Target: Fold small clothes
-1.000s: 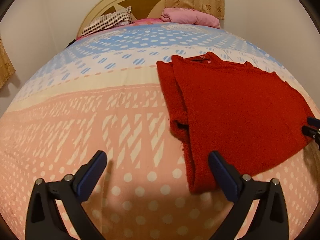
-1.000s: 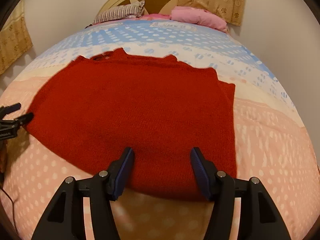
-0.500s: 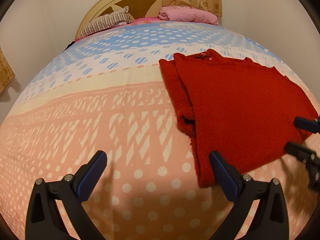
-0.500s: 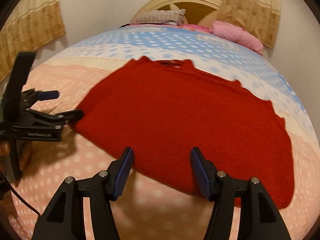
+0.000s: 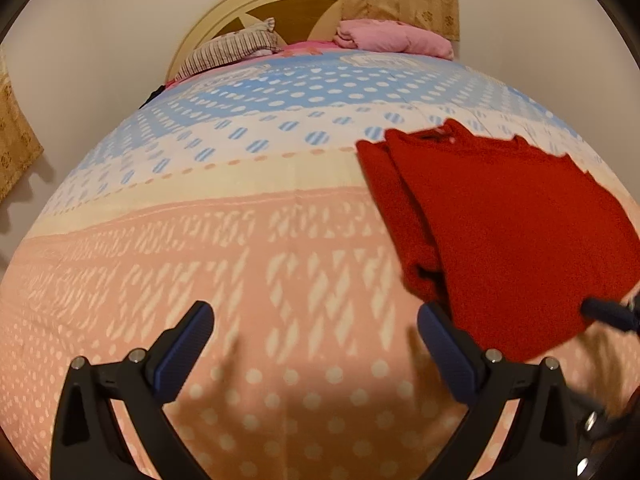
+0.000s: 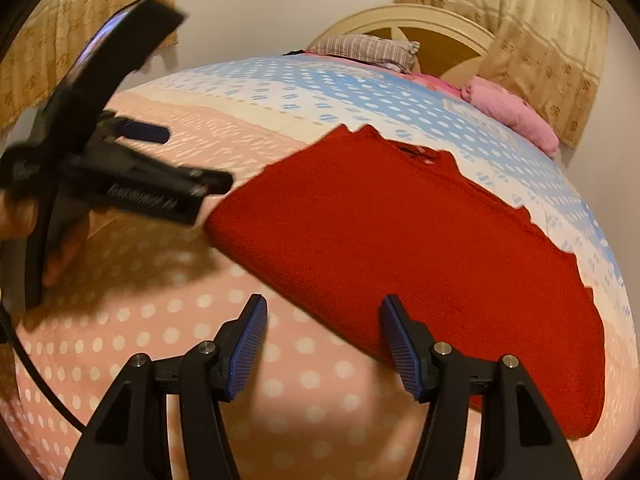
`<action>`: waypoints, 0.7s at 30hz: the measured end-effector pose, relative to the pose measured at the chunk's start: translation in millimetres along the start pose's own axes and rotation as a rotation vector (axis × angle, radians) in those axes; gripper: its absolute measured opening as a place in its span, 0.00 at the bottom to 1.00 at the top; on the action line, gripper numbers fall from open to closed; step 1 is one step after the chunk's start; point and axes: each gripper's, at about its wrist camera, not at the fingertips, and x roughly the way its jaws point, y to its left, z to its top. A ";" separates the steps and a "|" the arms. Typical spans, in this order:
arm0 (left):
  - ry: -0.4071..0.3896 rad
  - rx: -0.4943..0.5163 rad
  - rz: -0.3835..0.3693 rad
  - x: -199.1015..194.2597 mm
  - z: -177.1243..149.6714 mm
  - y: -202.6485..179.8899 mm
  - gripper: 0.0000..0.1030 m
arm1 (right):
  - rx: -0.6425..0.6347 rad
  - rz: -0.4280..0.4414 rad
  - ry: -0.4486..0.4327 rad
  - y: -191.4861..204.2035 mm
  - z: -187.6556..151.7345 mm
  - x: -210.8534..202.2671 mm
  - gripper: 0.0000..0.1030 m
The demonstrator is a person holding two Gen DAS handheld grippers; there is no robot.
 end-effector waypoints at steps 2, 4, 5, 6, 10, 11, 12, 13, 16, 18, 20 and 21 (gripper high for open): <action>0.003 -0.012 -0.012 1.8 3.6 3.3 1.00 | -0.021 0.004 -0.007 8.9 2.5 1.0 0.59; 0.002 -0.029 -0.041 3.6 7.6 5.6 1.00 | -0.038 0.004 -0.012 17.1 4.3 2.0 0.59; 0.002 -0.038 -0.053 3.9 9.2 6.8 1.00 | -0.044 0.004 -0.012 20.2 5.2 2.6 0.59; 0.000 -0.049 -0.068 4.4 11.9 8.0 1.00 | -0.049 0.003 -0.013 23.0 6.2 3.4 0.59; -0.002 -0.086 -0.126 8.0 23.0 10.3 1.00 | -0.060 0.001 -0.021 31.2 11.2 6.6 0.59; -0.002 -0.091 -0.136 9.2 25.4 10.3 1.00 | -0.062 -0.004 -0.024 32.9 12.5 7.8 0.59; -0.001 -0.095 -0.148 10.9 28.5 9.8 1.00 | -0.064 -0.007 -0.023 34.0 13.6 9.1 0.59; 0.000 -0.097 -0.161 13.1 31.9 9.2 1.00 | -0.065 -0.010 -0.022 35.1 14.5 10.6 0.59; 0.003 -0.105 -0.190 20.0 40.4 6.9 1.00 | -0.076 -0.022 -0.019 39.0 17.8 14.8 0.59; 0.007 -0.129 -0.229 25.9 45.9 7.0 1.00 | -0.084 -0.027 -0.021 41.1 19.7 16.5 0.59; 0.015 -0.147 -0.257 31.3 49.9 6.3 1.00 | -0.093 -0.038 -0.024 44.1 22.1 17.9 0.59; 0.020 -0.149 -0.264 34.8 52.0 4.8 1.00 | -0.099 -0.043 -0.025 45.3 23.1 18.5 0.59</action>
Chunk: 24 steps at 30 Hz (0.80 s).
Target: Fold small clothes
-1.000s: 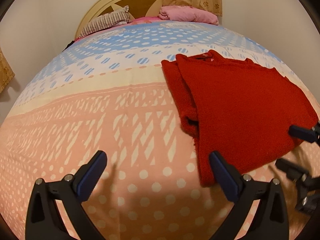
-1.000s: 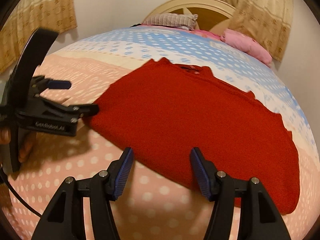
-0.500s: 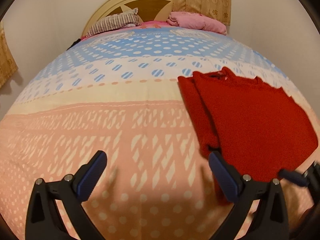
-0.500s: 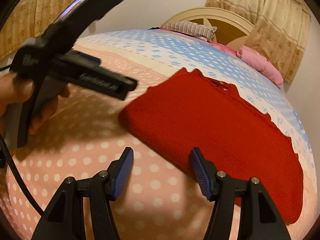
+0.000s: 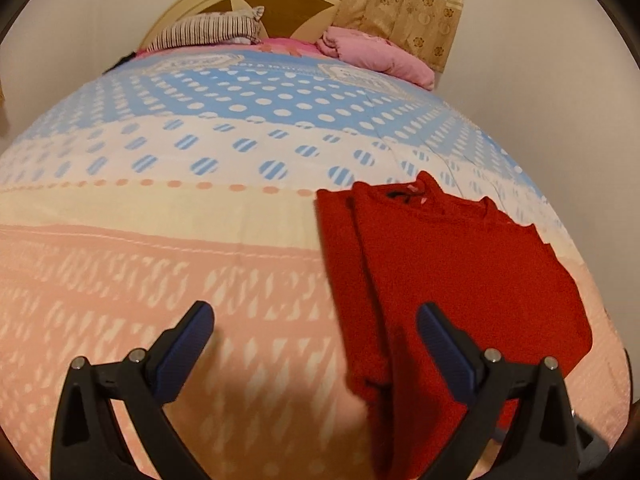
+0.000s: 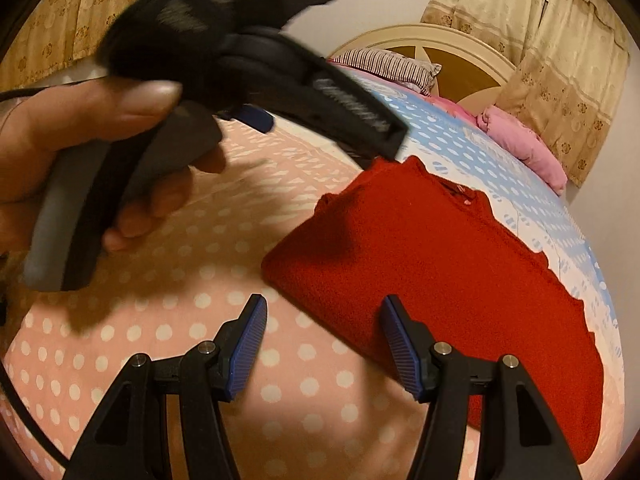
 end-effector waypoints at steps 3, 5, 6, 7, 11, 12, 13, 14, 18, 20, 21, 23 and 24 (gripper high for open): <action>0.012 0.007 -0.012 12.2 5.1 -5.0 0.96 | -0.010 -0.008 0.003 2.6 2.6 3.9 0.59; 0.024 0.020 -0.011 21.5 9.5 -8.5 0.93 | -0.014 -0.012 0.005 4.0 3.4 6.3 0.59; 0.028 0.023 -0.005 27.1 12.2 -10.2 0.91 | -0.016 -0.014 0.009 4.2 3.5 8.0 0.59; 0.030 0.023 -0.003 30.9 14.4 -10.5 0.87 | -0.017 -0.016 0.012 3.9 3.7 9.6 0.59; 0.052 0.003 -0.031 44.1 19.6 -9.3 0.78 | -0.016 -0.018 0.010 2.4 6.1 12.9 0.59; 0.063 -0.008 -0.045 47.8 20.2 -8.4 0.77 | -0.016 -0.018 0.010 3.4 6.2 13.2 0.59; 0.071 -0.020 -0.056 50.6 20.2 -7.2 0.74 | -0.017 -0.019 0.011 3.4 6.5 14.8 0.59; 0.076 -0.030 -0.064 52.9 20.2 -6.0 0.71 | -0.018 -0.021 0.011 3.5 7.0 16.4 0.58; 0.078 -0.039 -0.086 58.4 20.6 -5.4 0.63 | -0.028 -0.020 0.008 6.8 7.6 19.6 0.52; 0.082 -0.036 -0.098 60.8 22.7 -7.2 0.57 | -0.039 -0.016 0.004 9.2 7.5 20.5 0.45; 0.084 -0.043 -0.103 62.1 24.3 -6.9 0.57 | -0.041 -0.017 0.003 10.0 7.3 20.5 0.44; 0.086 -0.065 -0.133 64.6 27.7 -5.2 0.48 | -0.044 -0.010 0.000 10.5 7.2 21.3 0.37; 0.096 -0.079 -0.148 67.4 29.1 -4.3 0.46 | -0.045 -0.007 0.000 11.0 7.0 21.3 0.34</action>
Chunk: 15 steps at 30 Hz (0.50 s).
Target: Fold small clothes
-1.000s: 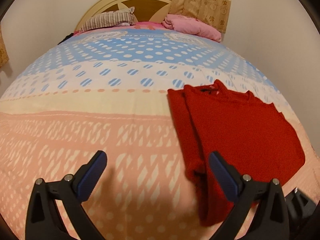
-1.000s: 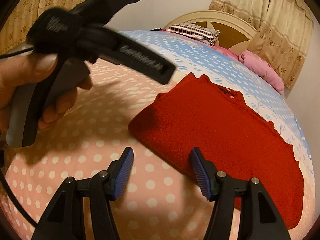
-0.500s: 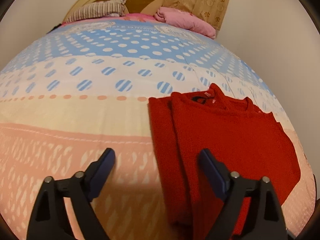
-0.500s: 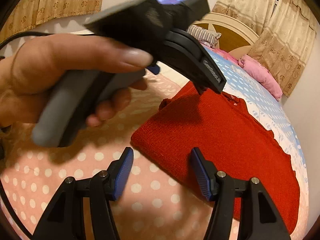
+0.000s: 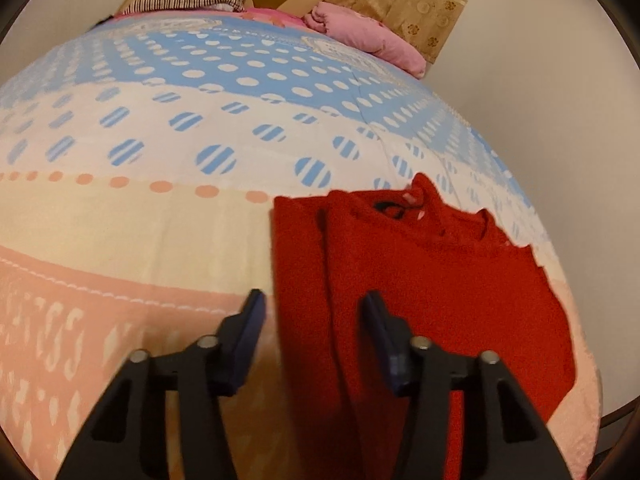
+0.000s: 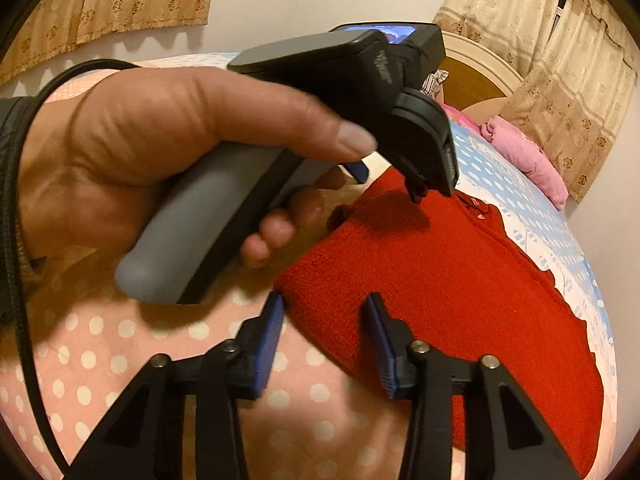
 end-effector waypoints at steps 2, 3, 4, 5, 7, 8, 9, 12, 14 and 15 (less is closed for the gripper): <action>0.002 -0.006 -0.008 2.1 1.8 -0.8 0.41 | -0.003 0.004 -0.001 0.5 -0.4 0.2 0.28; 0.008 0.002 -0.015 3.2 2.1 -2.6 0.37 | 0.000 0.012 -0.001 -0.2 -0.9 0.1 0.26; 0.012 0.006 -0.017 3.9 1.7 -3.8 0.31 | 0.007 0.018 -0.001 -1.3 -1.0 0.3 0.24; 0.013 0.007 -0.016 4.2 1.7 -5.0 0.26 | 0.021 0.027 -0.002 -4.0 -1.3 0.1 0.19; 0.012 -0.007 -0.018 3.8 2.6 -5.1 0.19 | 0.054 0.048 -0.010 -10.8 -2.2 -2.3 0.12; 0.016 -0.021 -0.020 4.1 3.9 -4.2 0.17 | 0.065 0.058 -0.016 -13.8 -2.1 -3.0 0.10; 0.019 -0.036 -0.024 3.9 5.0 -3.0 0.16 | 0.082 0.069 -0.027 -17.5 -2.2 -5.7 0.10; 0.027 -0.073 -0.034 2.5 9.1 0.5 0.14 | 0.115 0.092 -0.055 -25.7 -0.2 -12.4 0.08; 0.031 -0.094 -0.043 1.0 9.8 1.2 0.13 | 0.138 0.105 -0.074 -30.5 -0.2 -18.1 0.07; 0.032 -0.097 -0.042 0.4 10.3 0.5 0.13 | 0.159 0.117 -0.084 -35.1 -0.5 -21.2 0.07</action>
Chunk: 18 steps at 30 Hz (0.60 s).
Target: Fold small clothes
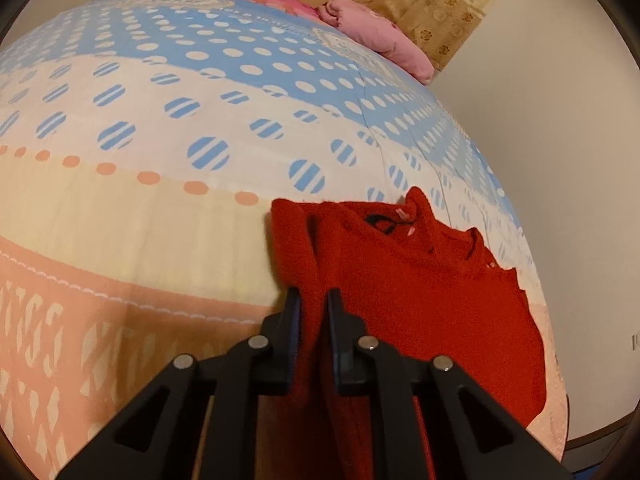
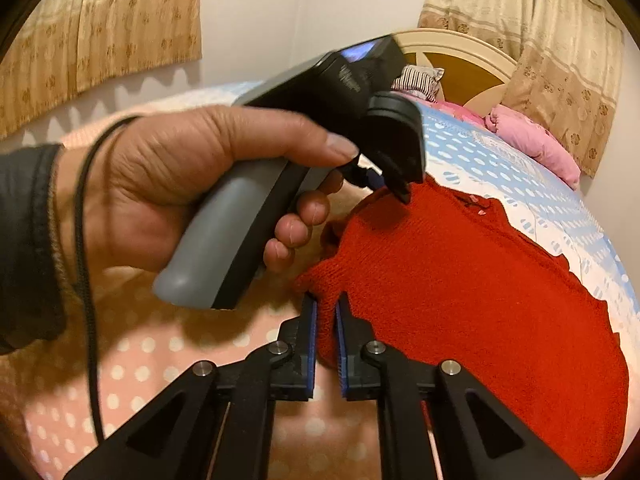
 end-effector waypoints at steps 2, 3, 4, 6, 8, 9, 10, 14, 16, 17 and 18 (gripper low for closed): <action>-0.007 -0.003 -0.004 -3.6 1.1 -3.2 0.12 | 0.044 0.022 -0.015 -7.5 0.6 -4.8 0.07; -0.011 -0.004 -0.005 -5.2 1.6 -4.8 0.12 | 0.058 0.029 -0.019 -11.1 0.9 -5.3 0.07; -0.017 -0.009 -0.008 -8.2 2.6 -6.8 0.12 | 0.080 0.037 -0.026 -16.3 1.2 -8.3 0.07; -0.025 -0.013 -0.021 -12.4 4.3 -10.8 0.12 | 0.100 0.045 -0.038 -21.4 1.3 -11.9 0.07; -0.036 -0.010 -0.025 -18.1 6.5 -18.5 0.12 | 0.127 0.057 -0.049 -28.1 0.9 -17.2 0.07; -0.040 -0.006 -0.031 -20.6 7.9 -22.7 0.12 | 0.138 0.062 -0.054 -31.7 0.2 -19.7 0.07; -0.046 0.000 -0.035 -23.8 9.1 -28.2 0.12 | 0.150 0.068 -0.060 -34.6 -0.7 -23.2 0.07; -0.060 0.029 -0.045 -31.2 12.3 -49.2 0.12 | 0.187 0.073 -0.088 -47.3 -1.7 -34.5 0.07; -0.064 0.038 -0.052 -33.6 13.4 -60.1 0.12 | 0.214 0.073 -0.104 -56.0 -2.9 -40.8 0.07; -0.067 0.041 -0.051 -34.5 13.7 -64.2 0.12 | 0.225 0.074 -0.110 -59.2 -4.5 -44.6 0.07; -0.068 0.045 -0.053 -35.0 14.1 -68.8 0.12 | 0.232 0.074 -0.115 -62.4 -5.2 -47.7 0.07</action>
